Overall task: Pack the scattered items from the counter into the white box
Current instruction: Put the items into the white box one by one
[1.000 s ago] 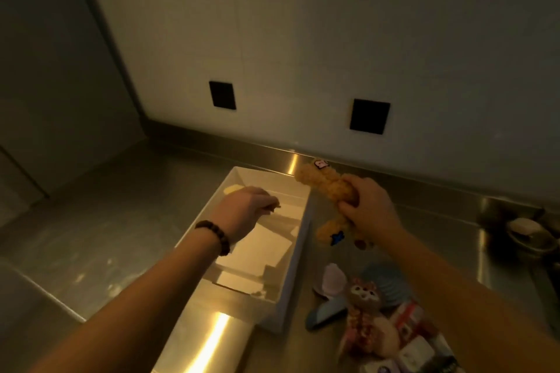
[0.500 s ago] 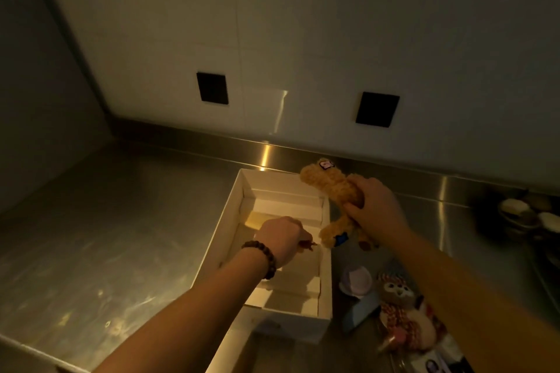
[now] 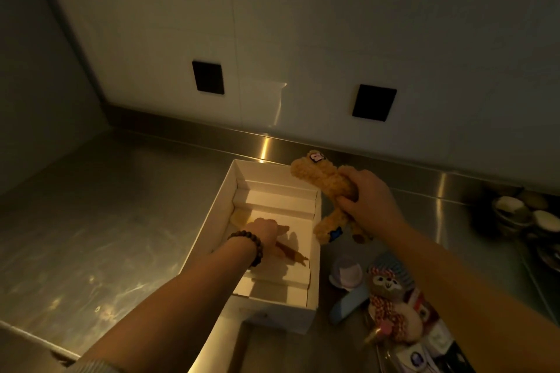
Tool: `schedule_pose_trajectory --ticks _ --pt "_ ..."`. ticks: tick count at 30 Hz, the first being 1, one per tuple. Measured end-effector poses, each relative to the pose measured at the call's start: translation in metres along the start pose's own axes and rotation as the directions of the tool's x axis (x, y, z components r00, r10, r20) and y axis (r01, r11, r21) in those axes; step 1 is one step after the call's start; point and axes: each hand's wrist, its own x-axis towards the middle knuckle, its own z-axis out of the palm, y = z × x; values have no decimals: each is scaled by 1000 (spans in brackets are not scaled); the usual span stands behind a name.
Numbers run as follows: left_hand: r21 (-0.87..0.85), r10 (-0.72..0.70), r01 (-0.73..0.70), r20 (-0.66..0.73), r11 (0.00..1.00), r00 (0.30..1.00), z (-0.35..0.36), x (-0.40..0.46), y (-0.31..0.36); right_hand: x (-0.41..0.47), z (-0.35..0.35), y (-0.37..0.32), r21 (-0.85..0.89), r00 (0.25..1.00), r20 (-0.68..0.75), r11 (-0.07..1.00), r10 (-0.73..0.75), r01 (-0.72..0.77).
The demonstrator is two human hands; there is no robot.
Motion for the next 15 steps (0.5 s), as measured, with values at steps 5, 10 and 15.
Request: schedule_pose_trajectory --ticks 5,10,15 --pt "27 46 -50 144 998 988 10 -3 4 8 0 -18 27 998 -9 998 -55 55" --pt "42 45 -40 -135 998 990 -17 -25 -12 24 6 -53 92 993 -9 989 -114 115" --pt "108 0 60 -487 992 873 -40 -59 -60 45 20 -88 161 985 8 973 -170 166"
